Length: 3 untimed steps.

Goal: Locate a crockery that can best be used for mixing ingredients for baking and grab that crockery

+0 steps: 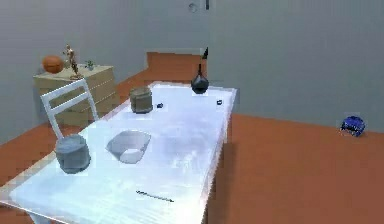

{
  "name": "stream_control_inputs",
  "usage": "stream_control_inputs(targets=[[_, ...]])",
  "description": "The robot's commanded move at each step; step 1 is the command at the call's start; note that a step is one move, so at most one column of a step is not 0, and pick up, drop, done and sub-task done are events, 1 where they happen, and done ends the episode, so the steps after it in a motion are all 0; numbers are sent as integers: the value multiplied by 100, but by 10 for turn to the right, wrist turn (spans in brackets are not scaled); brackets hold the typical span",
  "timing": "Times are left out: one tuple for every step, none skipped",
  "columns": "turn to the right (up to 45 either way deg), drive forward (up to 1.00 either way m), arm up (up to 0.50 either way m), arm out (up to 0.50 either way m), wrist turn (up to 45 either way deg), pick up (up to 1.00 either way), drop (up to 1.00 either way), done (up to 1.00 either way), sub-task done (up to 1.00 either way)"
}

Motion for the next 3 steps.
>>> stream_control_inputs(targets=[[-450, 0, 0, 0, 0, 0, 0, 0, 0], [-450, 0, 0, 0, 0, 0, 0, 0, 0], [-180, 0, 0, 0, 0, 0, 0, 0, 0]])
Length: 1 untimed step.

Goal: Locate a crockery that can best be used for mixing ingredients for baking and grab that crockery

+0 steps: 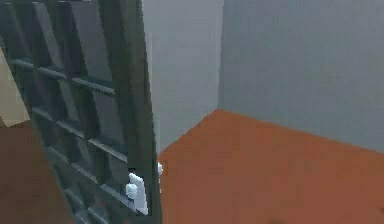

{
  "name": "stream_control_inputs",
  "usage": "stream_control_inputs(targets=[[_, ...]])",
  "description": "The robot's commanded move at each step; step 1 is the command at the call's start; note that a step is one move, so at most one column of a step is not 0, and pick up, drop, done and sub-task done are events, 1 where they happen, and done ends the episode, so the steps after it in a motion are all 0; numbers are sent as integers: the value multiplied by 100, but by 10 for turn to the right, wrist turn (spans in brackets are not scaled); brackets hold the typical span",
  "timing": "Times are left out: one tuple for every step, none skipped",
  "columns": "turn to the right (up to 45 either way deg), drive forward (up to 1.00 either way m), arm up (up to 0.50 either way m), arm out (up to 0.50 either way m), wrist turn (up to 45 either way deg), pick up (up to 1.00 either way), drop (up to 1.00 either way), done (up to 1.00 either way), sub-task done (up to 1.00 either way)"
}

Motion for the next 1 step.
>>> stream_control_inputs(targets=[[450, 0, 0, 0, 0, 0, 0, 0, 0]])
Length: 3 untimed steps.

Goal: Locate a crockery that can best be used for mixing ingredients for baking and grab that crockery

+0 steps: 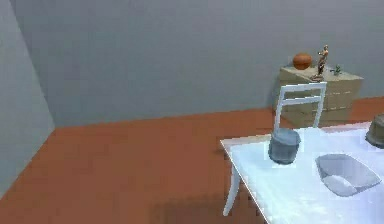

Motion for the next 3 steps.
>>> stream_control_inputs(targets=[[450, 0, 0, 0, 0, 0, 0, 0, 0], [450, 0, 0, 0, 0, 0, 0, 0, 0], [60, 0, 0, 0, 0, 0, 0, 0, 0]])
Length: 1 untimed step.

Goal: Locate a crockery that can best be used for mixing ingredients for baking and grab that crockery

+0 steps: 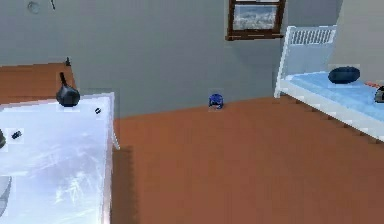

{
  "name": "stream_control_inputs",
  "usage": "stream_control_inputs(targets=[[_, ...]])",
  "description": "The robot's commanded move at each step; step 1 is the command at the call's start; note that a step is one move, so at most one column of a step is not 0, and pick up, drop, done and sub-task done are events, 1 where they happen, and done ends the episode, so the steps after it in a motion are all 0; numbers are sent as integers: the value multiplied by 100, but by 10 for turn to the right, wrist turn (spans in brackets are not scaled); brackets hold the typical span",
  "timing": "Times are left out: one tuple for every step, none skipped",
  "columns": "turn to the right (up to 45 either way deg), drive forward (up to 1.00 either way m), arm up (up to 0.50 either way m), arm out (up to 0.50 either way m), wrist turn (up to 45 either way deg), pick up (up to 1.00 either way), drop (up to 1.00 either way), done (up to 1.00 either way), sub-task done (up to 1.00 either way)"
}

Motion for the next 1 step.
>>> stream_control_inputs(targets=[[0, 30, 0, 0, 0, 0, 0, 0, 0]])
